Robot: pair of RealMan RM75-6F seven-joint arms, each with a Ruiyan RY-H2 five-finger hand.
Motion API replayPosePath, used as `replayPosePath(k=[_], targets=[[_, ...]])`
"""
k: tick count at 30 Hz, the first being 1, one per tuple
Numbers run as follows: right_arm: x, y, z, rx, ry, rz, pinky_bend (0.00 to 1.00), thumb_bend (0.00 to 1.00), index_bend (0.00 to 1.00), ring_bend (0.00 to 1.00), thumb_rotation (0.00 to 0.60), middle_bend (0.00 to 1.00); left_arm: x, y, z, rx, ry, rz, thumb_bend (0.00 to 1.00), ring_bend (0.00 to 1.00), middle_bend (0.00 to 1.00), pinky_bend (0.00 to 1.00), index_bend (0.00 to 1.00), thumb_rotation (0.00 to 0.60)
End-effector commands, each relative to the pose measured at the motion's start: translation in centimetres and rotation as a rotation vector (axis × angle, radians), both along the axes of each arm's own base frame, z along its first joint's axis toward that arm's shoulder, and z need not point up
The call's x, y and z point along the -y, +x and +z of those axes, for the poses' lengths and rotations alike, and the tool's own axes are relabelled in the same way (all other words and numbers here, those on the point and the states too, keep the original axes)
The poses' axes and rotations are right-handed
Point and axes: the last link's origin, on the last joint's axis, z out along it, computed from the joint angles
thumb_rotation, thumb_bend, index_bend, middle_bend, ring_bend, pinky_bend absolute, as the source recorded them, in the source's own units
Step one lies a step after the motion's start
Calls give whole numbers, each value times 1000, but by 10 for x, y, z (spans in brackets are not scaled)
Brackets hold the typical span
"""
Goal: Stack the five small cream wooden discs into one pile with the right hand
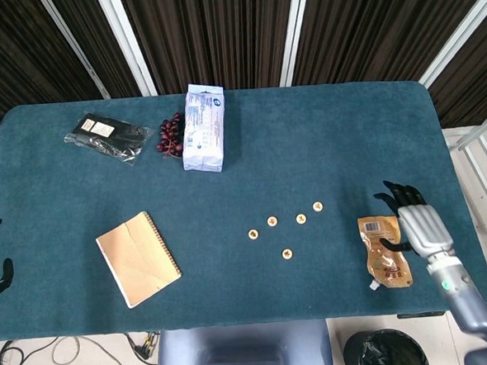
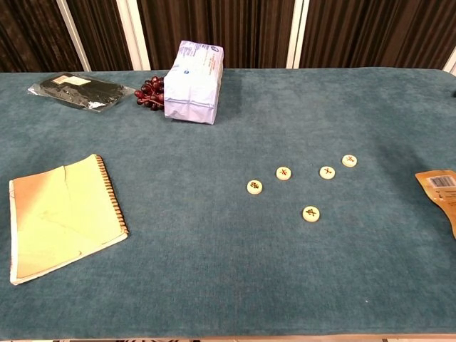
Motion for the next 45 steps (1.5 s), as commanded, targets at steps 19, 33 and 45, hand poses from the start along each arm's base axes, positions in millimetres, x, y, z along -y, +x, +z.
replayPosePath(k=[19,33,45], targets=[[88,40,-75,-43,110,-15,0,301,327,0,600,0,-1,-1,0,3,2,9,486,0,0,0,134,600],[101,36,-108,-49,118,-54,0,301,363,0,600,0,-1,-2,0,7,0,18,486,0,0,0,138,600],[105,41,-127,-43,137,-48,0,301,399,0,600,0,-1,-3,0,14,1,28,487,0,0,0,140,600]])
